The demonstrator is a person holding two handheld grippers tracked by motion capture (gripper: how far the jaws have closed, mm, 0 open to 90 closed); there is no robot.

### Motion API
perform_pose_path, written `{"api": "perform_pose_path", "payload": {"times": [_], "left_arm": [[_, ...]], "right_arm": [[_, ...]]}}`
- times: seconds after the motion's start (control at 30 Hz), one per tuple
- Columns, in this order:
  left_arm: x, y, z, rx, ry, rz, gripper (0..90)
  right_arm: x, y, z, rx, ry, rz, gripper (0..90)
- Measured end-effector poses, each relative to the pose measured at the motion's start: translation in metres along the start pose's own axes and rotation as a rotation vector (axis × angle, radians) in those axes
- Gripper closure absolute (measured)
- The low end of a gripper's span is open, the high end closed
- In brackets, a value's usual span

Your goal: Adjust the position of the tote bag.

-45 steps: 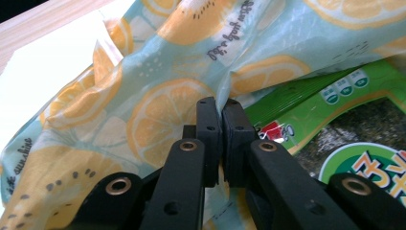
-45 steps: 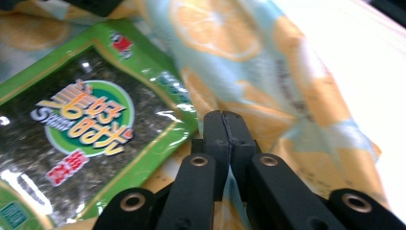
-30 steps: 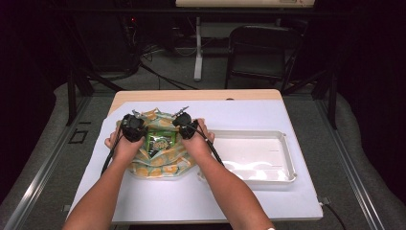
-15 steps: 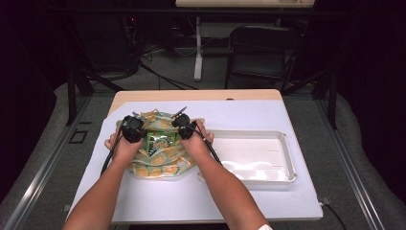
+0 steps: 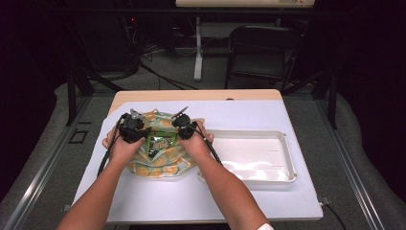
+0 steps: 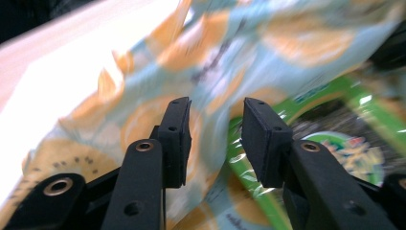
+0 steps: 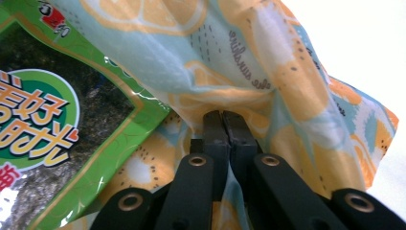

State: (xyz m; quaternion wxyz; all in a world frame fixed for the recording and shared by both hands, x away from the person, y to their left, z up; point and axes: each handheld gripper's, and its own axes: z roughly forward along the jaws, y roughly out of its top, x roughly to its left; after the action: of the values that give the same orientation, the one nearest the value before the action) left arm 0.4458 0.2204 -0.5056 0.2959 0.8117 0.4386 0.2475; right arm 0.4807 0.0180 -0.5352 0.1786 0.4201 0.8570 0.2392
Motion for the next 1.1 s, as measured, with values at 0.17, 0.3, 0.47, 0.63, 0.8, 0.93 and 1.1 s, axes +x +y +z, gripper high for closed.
{"api": "perform_pose_path", "payload": {"times": [0.17,0.3,0.47,0.63,0.8,0.93,1.1], "left_arm": [[-0.001,0.000,-0.011,-0.018,-0.003,0.004,66.2],[0.003,-0.002,-0.013,-0.008,0.000,-0.012,67.2],[0.005,-0.002,-0.013,0.000,0.011,-0.020,68.7],[0.005,-0.002,-0.012,0.017,0.012,-0.019,69.2],[0.004,-0.002,-0.010,0.025,0.015,-0.029,69.2],[0.004,-0.002,-0.011,0.026,0.005,-0.029,69.2],[0.001,0.000,-0.013,0.016,0.006,-0.026,69.3]], "right_arm": [[0.000,-0.001,-0.006,-0.026,0.025,0.009,83.8],[0.003,-0.002,-0.018,-0.076,0.052,0.013,76.5],[0.007,-0.003,-0.036,-0.120,0.085,-0.001,73.8],[0.012,-0.002,-0.048,-0.145,0.105,-0.028,73.4],[0.015,-0.001,-0.057,-0.168,0.110,-0.046,72.4],[0.017,0.000,-0.061,-0.189,0.115,-0.050,71.9],[0.019,0.003,-0.067,-0.190,0.112,-0.070,69.1]]}}
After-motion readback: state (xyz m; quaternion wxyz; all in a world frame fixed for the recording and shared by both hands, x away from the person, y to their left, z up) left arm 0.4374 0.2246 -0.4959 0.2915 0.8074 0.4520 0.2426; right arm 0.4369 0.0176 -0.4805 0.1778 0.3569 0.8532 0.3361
